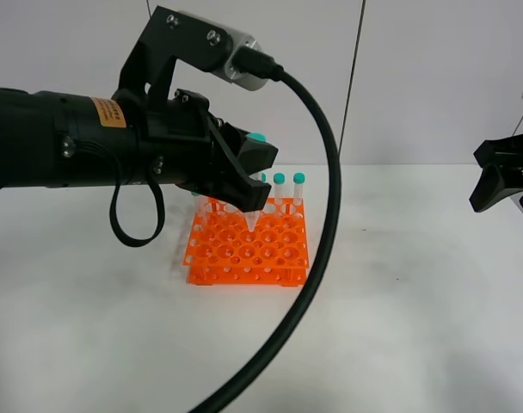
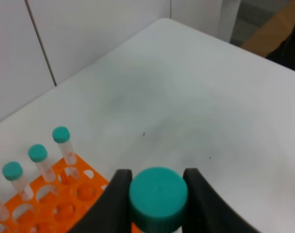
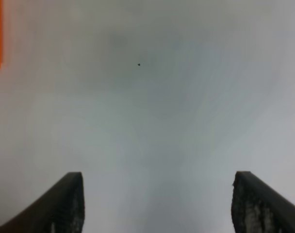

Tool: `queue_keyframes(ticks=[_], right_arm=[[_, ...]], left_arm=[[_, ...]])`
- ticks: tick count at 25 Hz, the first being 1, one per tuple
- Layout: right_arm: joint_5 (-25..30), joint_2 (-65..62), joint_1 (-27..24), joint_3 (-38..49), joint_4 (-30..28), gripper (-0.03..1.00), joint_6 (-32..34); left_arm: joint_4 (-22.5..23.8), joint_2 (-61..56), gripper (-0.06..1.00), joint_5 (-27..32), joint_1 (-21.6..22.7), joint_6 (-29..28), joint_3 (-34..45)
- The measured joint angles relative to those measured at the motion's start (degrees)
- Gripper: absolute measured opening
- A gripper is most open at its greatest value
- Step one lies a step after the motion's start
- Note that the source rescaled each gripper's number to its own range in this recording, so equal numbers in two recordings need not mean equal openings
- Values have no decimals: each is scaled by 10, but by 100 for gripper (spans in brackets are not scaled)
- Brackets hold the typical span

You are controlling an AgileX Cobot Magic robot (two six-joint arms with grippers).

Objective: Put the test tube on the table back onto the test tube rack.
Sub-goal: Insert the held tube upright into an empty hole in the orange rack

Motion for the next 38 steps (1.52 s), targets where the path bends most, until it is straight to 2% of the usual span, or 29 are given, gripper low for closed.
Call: queue_keyframes(ticks=[9,16,30,38], right_arm=[[2,-7,0,-6,-1,85,25],[2,-83,0,13,-1,85,34],[3,-302,0,199,-23,84,60],[3,-383,0,309,-29,84,68]], left_arm=[[1,0,0,-7,0,0,0],[1,0,0,-7,0,0,0],[3,0,0,-11,0,0,0],[4,0,0,-22,0,2,0]])
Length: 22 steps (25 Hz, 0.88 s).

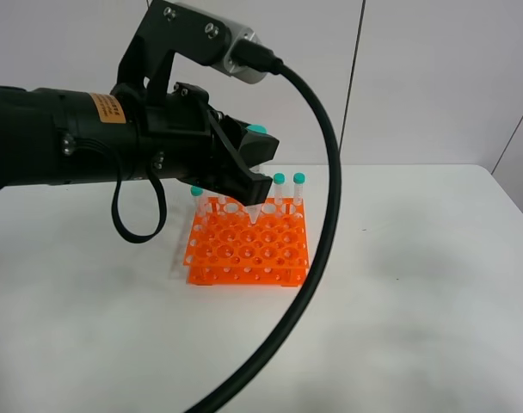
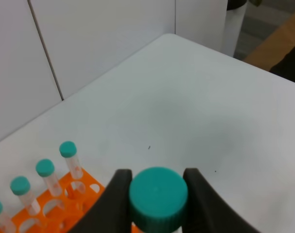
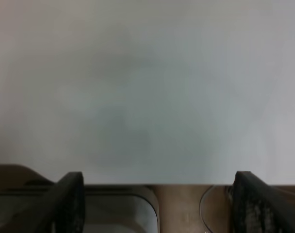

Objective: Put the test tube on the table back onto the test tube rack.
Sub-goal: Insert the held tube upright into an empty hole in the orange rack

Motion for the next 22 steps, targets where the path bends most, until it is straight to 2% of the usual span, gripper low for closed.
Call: queue_keyframes(ticks=[5,9,16,22], right_arm=[[3,-59,0,59,-24,84,8],[4,-126,0,65,-48,84,20],[-5,-224,0,65,-47,84,30],[-48,-272,0,93,-52,84,30]], left_arm=[[1,0,0,-4,0,0,0],[1,0,0,-4,0,2,0],[1,0,0,-4,0,2,0],[1,0,0,-5,0,2,0]])
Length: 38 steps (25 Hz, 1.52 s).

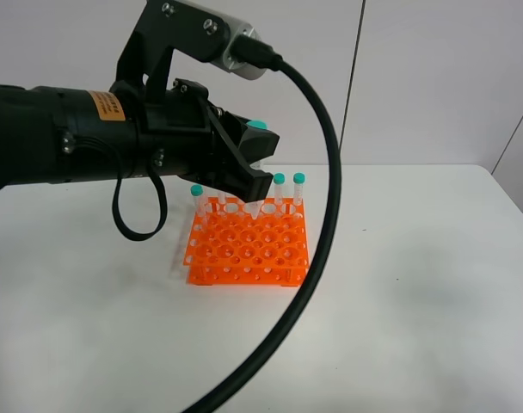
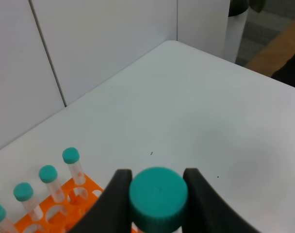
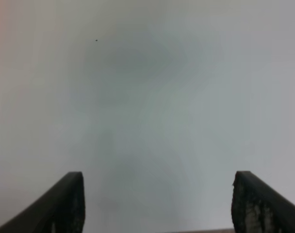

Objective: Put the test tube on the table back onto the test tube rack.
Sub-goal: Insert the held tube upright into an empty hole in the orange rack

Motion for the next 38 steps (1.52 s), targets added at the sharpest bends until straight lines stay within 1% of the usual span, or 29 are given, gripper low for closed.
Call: queue_keyframes(ticks=[10,17,22,38], right_arm=[[-22,-47,0,4,-5,84,3],[-42,-106,0,4,0,84,4],[-44,-156,0,4,0,84,4],[-44,-163,0,6,5,84,5]], left_arm=[[0,0,0,0,0,0,0],[0,0,0,0,0,0,0],[0,0,0,0,0,0,0],[0,0,0,0,0,0,0]])
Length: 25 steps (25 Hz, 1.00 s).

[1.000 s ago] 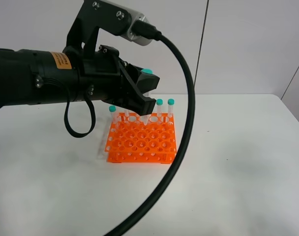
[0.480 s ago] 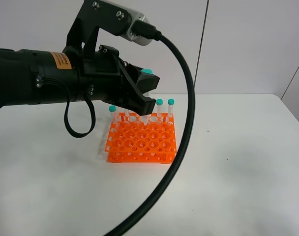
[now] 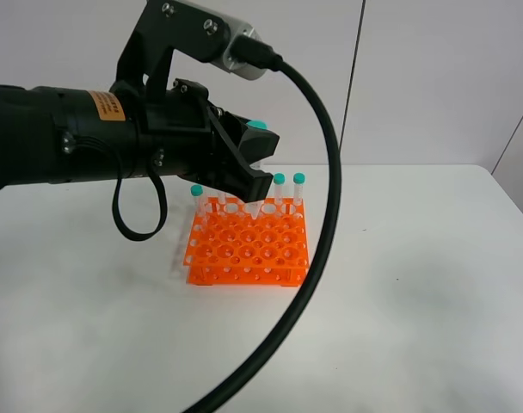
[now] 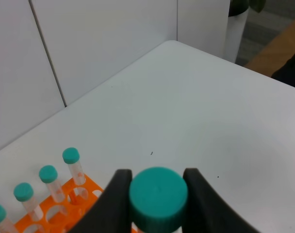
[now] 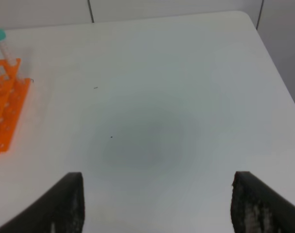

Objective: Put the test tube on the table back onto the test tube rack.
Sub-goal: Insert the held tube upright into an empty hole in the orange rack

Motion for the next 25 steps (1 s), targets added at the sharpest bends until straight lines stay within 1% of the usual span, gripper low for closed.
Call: queue_keyframes(ticks=[25], right_arm=[[0,0,0,0,0,84,0]], left_arm=[[0,0,0,0,0,0,0]])
